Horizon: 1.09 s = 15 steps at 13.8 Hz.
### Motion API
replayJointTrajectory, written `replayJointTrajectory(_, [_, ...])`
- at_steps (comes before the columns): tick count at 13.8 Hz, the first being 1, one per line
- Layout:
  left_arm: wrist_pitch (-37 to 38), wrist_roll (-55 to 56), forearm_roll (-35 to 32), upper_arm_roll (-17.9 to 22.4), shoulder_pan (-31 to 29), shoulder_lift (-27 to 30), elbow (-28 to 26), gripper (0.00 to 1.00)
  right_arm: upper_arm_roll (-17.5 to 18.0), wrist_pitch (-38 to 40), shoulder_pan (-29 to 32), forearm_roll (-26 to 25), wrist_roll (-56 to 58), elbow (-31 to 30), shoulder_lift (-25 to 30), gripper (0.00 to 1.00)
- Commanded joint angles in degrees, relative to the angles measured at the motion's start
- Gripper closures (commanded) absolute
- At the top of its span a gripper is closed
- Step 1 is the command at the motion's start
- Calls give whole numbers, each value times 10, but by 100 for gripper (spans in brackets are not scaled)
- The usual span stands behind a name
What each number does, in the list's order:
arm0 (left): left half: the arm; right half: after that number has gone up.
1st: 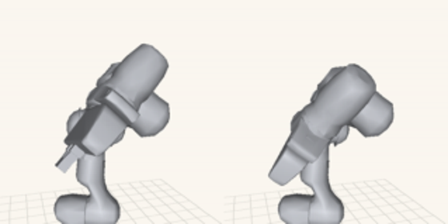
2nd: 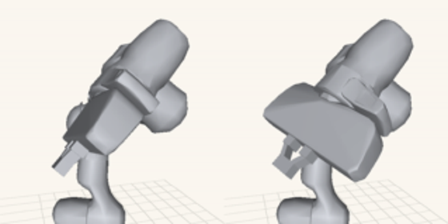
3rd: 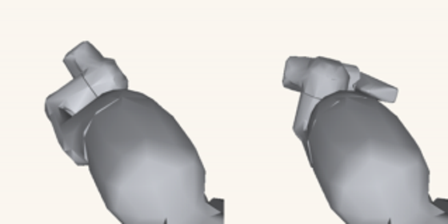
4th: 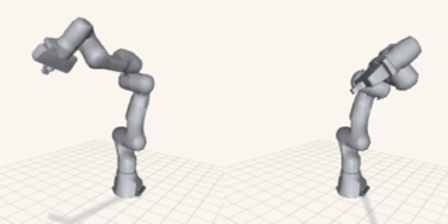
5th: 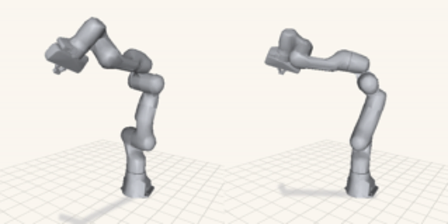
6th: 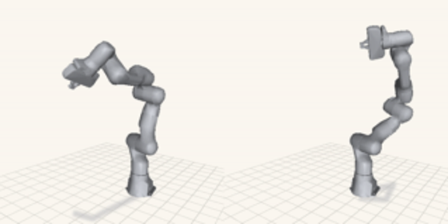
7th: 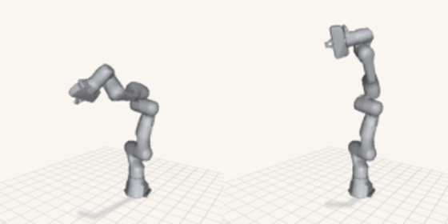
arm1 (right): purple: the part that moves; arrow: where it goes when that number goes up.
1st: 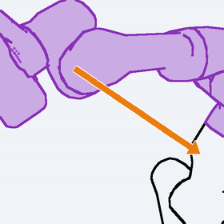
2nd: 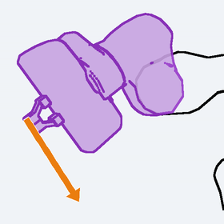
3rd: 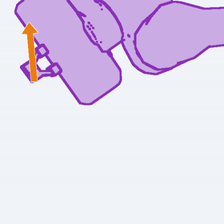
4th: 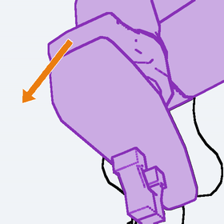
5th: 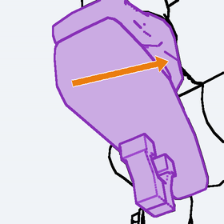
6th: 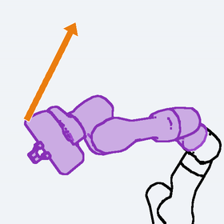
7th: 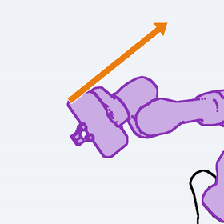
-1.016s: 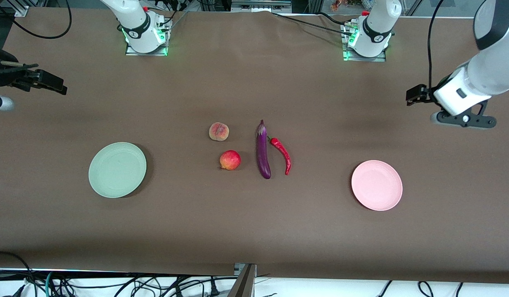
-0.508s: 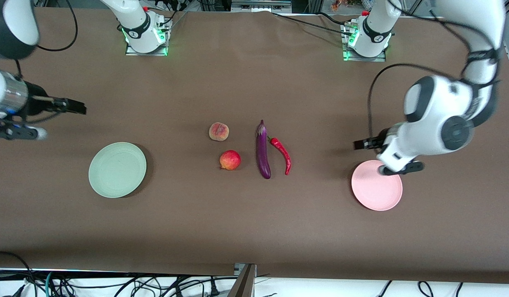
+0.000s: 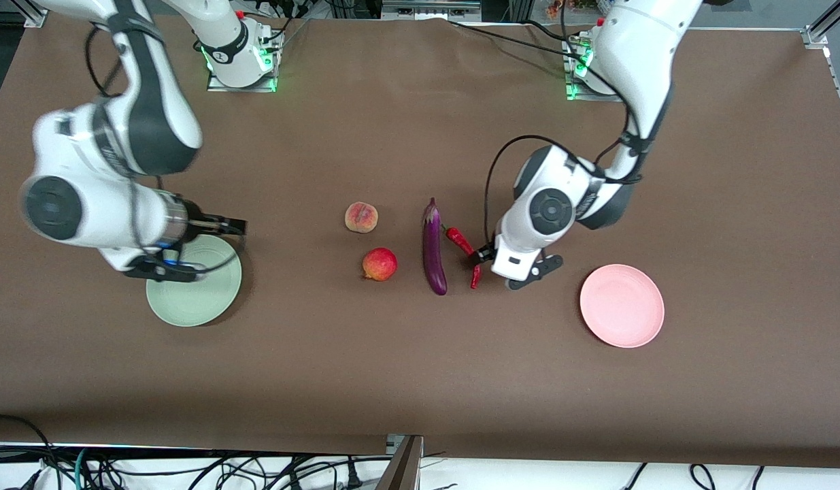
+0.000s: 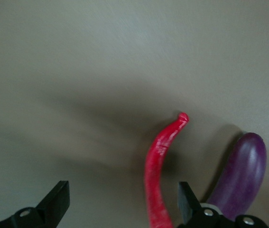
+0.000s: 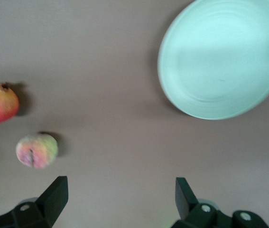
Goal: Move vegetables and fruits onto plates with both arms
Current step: 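Reach the right gripper to the peach while the left gripper reaches the chili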
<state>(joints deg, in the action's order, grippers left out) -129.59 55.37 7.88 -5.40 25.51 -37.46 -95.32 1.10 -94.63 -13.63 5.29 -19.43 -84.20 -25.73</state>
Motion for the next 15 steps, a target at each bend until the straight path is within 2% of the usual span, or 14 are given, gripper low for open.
replayJointTrajectory(1, [-36,25,1,8,9,-33,18,2,-3,-37,-49,7,-53,5,-37,0])
replayJointTrajectory(2, [-51,30,3,7,15,-41,19,4,-3,-51,-65,8,-71,5,-49,0])
replayJointTrajectory(3, [-65,34,9,7,27,-45,19,10,-2,-63,-82,12,-91,5,-61,0])
replayJointTrajectory(6, [-66,38,8,7,32,-53,14,66,-2,-98,-132,32,-170,5,-87,0])
replayJointTrajectory(7, [-66,38,7,7,35,-58,15,79,-2,-105,-142,33,-186,5,-95,0])
replayJointTrajectory(8, [-66,40,8,7,38,-58,15,88,-2,-115,-154,37,-204,3,-103,0])
replayJointTrajectory(10, [-66,40,8,7,38,-56,15,100,-2,-143,-165,57,-220,-22,-106,0])
replayJointTrajectory(13, [-46,31,-1,12,25,-30,13,100,-2,-179,-175,66,-221,-57,-106,0])
replayJointTrajectory(15, [12,26,-25,28,15,3,14,100,-2,-208,-183,66,-221,-79,-106,0])
